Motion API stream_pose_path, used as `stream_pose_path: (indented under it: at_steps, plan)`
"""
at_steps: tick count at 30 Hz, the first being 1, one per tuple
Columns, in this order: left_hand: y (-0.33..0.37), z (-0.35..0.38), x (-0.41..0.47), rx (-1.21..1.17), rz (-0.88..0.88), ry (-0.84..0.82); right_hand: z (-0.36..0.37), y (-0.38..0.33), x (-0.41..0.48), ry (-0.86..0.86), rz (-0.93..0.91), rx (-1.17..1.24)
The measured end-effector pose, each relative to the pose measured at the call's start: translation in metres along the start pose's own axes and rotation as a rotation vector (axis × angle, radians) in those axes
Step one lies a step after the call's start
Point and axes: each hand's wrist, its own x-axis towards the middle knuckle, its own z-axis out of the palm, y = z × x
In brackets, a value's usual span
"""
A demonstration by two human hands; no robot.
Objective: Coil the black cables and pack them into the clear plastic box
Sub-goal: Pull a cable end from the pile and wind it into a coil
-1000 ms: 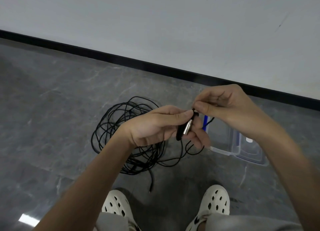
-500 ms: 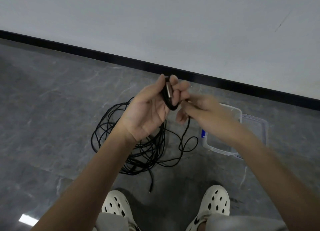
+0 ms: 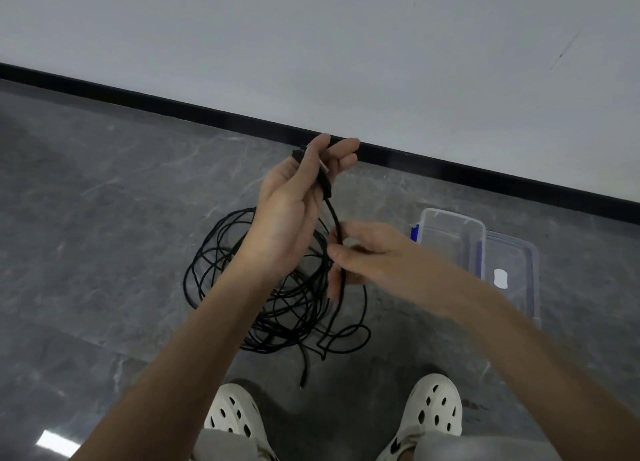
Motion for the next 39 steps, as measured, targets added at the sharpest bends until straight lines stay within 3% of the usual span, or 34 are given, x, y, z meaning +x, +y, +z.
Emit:
stream_pose_path:
  at_steps: [7,12,15,21,28,32,35,39]
  plan:
    - [-0.005,-0.006,0.001,0.362,0.089,-0.055,-0.003,-0.003,-0.005,0.082,-0.004,-0.045]
    - [-0.009,-0.009,-0.001,0.633,0.142,-0.094,-0.007,0.0,-0.005,0.295,-0.052,-0.157]
    - [-0.009,-0.006,-0.001,0.585,0.122,-0.079,-0.01,0.002,-0.006,0.33,-0.02,-0.114]
    - [-0.002,-0.003,-0.001,0.201,-0.056,-0.1,-0.008,0.008,-0.007,0.318,-0.075,-0.346]
    - [-0.003,0.001,-0.003,0.04,-0.121,-0.131,-0.002,0.006,-0.01,0.038,-0.053,-0.478]
    - [-0.013,0.0,-0.001,0.178,-0.058,-0.101,-0.002,0.003,-0.012,0.013,-0.109,-0.476]
    - [-0.017,-0.003,-0.001,0.412,-0.014,-0.126,-0.007,0.007,-0.01,0.085,-0.135,-0.47]
    - [-0.017,-0.005,-0.001,0.495,0.013,-0.134,-0.01,0.011,-0.009,0.157,-0.145,-0.497]
